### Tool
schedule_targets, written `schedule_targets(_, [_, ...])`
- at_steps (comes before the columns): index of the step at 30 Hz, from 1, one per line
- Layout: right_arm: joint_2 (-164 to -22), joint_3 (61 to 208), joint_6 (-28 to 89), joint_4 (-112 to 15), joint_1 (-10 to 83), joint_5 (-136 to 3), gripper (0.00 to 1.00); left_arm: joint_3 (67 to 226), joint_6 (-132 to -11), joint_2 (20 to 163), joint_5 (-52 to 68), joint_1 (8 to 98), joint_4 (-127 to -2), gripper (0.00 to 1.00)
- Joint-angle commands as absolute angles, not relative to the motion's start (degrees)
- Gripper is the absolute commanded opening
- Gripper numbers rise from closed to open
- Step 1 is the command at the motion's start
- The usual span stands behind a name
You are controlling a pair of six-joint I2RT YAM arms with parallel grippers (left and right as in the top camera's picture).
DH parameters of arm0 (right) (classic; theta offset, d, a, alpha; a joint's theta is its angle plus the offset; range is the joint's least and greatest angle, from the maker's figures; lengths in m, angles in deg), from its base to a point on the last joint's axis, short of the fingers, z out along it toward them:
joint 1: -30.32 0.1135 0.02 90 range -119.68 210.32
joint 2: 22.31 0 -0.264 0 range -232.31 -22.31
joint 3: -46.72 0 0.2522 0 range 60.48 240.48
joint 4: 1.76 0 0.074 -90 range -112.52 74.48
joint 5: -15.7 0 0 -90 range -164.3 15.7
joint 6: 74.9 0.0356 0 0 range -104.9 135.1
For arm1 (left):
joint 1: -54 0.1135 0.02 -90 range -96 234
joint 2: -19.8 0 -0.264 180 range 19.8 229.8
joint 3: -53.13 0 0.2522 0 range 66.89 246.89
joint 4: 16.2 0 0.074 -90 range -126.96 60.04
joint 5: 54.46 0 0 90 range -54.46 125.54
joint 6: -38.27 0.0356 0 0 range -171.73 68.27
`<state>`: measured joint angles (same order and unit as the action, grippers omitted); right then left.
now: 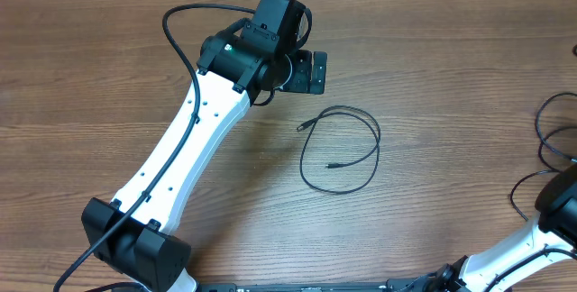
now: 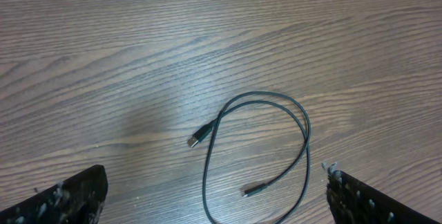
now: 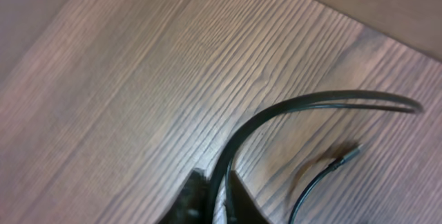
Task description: Untangle cables
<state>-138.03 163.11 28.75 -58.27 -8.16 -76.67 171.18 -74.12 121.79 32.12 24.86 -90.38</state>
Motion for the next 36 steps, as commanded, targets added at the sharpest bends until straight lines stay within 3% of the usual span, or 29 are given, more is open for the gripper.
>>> schedule_targets(1, [-138.2, 161.0, 28.8, -57.0, -8.0, -76.1, 0.14, 172.0, -74.9, 120.8, 31.6, 24.8, -90.3, 0.99])
schedule_targets(4, [-138.2, 159.0, 28.8, -55.8, -8.0, -76.0, 0.29, 172.0, -74.9, 120.8, 31.6, 24.8, -90.3, 1.0])
schedule_targets(8, [-138.2, 158.2, 28.8, -55.9, -8.0, -76.0, 0.83, 172.0, -74.9, 120.8, 31.6, 24.8, -90.3, 1.0])
schedule_targets(10, [-138.2, 158.2, 28.8, -55.8, -8.0, -75.7, 0.99, 172.0, -74.9, 120.8, 31.7, 24.8, -90.3, 0.99])
schedule_targets(25, [-131.9, 162.6, 28.8, -56.5, -8.0, -70.8, 1.0, 172.0, -74.9, 120.8, 31.6, 24.8, -90.3, 1.0])
schedule_targets(36, [-117.0, 162.6, 27.1, -59.4, -8.0, -80.9, 1.0, 172.0, -74.9, 120.9, 31.6, 24.8, -90.3, 1.0])
